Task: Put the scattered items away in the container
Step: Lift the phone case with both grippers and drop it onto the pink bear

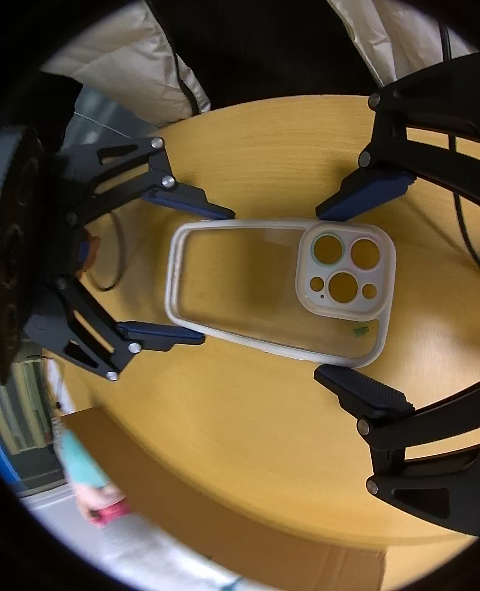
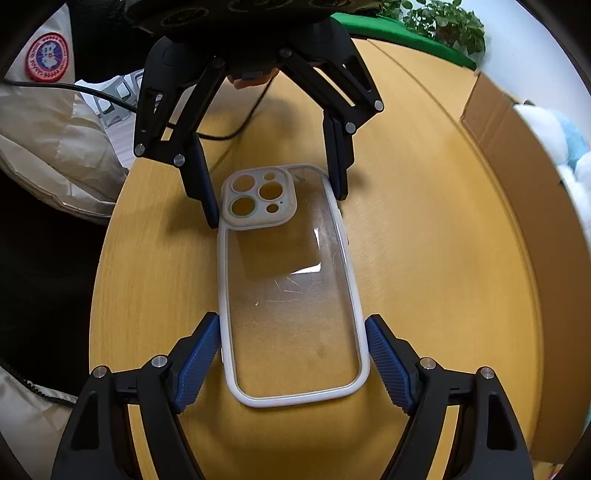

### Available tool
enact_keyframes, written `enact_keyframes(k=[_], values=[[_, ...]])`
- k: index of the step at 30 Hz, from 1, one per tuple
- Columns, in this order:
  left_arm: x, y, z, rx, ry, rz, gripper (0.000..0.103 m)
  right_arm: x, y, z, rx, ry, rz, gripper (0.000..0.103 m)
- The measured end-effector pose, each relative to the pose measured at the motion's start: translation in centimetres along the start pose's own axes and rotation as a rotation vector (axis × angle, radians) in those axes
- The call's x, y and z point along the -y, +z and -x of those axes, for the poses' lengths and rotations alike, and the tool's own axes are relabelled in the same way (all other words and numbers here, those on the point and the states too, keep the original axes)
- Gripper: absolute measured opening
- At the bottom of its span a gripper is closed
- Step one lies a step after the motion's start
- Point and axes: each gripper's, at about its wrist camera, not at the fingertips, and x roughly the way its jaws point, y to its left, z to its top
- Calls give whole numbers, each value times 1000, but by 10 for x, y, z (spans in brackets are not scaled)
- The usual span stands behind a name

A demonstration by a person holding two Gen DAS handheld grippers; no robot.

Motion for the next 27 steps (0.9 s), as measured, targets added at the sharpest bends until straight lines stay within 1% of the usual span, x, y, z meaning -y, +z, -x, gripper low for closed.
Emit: enact_keyframes(k=[2,5,9,11,12,13,15,17,18,21,23,27], values=[[-14,14,27,16,42,-38,79,10,7,21,13,-26,5,83],[-49,43,76,36,121,-100,79,36,25,68,42,-104,29,83],[-107,85,141,51,224,-163,79,89,61,139,75,-233,70,83],[-138,109,165,54,261,-180,79,118,77,167,74,-282,92,83],[-146,121,175,56,274,-187,79,133,78,185,71,-301,103,83],[-158,132,182,58,282,-191,79,147,79,197,70,-311,111,83],[-196,148,195,66,282,-189,79,177,95,215,68,-323,121,83],[-230,155,197,68,265,-174,79,212,98,228,70,-314,123,83],[-249,159,195,64,257,-167,79,228,106,231,70,-305,118,83],[-301,167,172,37,226,-154,79,283,106,222,45,-269,98,83],[-328,163,149,12,196,-141,79,321,99,203,21,-234,74,83],[-374,147,94,-51,128,-107,79,376,80,156,-19,-168,23,83]])
